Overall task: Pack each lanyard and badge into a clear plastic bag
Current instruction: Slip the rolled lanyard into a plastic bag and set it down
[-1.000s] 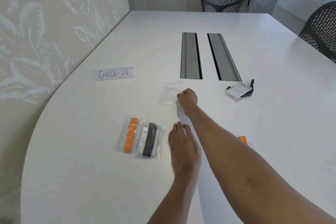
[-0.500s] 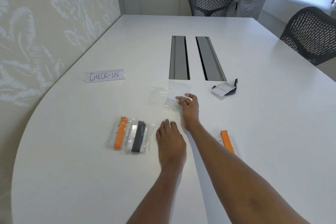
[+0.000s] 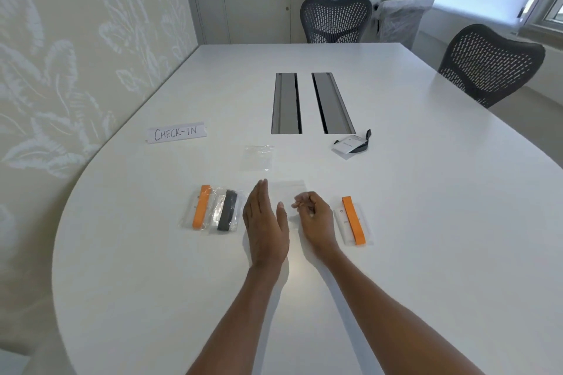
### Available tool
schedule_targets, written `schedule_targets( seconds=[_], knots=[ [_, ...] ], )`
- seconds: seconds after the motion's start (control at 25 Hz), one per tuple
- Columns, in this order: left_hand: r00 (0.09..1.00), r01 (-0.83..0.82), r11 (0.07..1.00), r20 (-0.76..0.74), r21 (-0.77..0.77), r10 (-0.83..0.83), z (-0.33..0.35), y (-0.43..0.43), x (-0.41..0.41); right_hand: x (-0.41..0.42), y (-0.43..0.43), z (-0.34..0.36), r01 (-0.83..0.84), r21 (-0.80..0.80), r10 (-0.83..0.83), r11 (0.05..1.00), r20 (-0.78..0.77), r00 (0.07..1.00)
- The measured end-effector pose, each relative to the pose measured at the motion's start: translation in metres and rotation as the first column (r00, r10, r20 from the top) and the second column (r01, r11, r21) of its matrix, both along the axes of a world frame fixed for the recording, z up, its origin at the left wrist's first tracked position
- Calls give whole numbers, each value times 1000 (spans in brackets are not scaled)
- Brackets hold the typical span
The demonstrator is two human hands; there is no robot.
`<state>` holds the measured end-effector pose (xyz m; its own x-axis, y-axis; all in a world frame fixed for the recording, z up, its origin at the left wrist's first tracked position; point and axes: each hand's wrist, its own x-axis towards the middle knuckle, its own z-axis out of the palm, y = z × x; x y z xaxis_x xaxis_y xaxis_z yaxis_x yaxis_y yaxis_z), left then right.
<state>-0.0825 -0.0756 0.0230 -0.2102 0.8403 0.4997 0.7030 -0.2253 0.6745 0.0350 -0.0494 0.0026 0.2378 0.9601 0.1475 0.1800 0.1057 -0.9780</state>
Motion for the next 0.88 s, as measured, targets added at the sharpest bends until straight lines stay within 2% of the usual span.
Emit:
schedule_targets(
  seconds=[0.08, 0.16, 0.28, 0.4, 0.52, 0.6, 0.72, 0.8, 0.88],
  knots=[
    [993, 105, 994, -59, -10, -106, 11, -2, -8, 4, -21, -1, -36, 2, 36, 999, 28, 999],
    [955, 271, 959, -98, -85, -278, 23, -6, -16, 8, -40, -3, -92, -6, 93, 996, 74, 993],
    [914, 382, 897, -49, -223, -402, 40, -15, -26, 16, -61, 2, -149, 8, 146, 989, 155, 977],
    [923, 385, 898, 66, -210, -380, 54, -25, -30, 29, -67, 20, -143, 50, 131, 989, 194, 972],
    [883, 431, 860, 323, -275, -340, 62, -36, -30, 47, -71, 42, -107, 83, 84, 991, 247, 965],
    [839, 451, 850, 456, -273, -298, 62, -46, -25, 52, -80, 50, 21, 127, -64, 992, 345, 936],
    [764, 410, 878, 619, -249, -181, 59, -63, -9, 42, -102, 57, 215, 275, -326, 937, 466, 823],
    [760, 357, 898, 639, -257, -119, 56, -71, 2, 35, -113, 62, 158, 283, -271, 946, 424, 864],
    [746, 325, 912, 661, -249, -86, 55, -76, 12, 34, -121, 66, 38, 212, -108, 976, 330, 938]
  ],
)
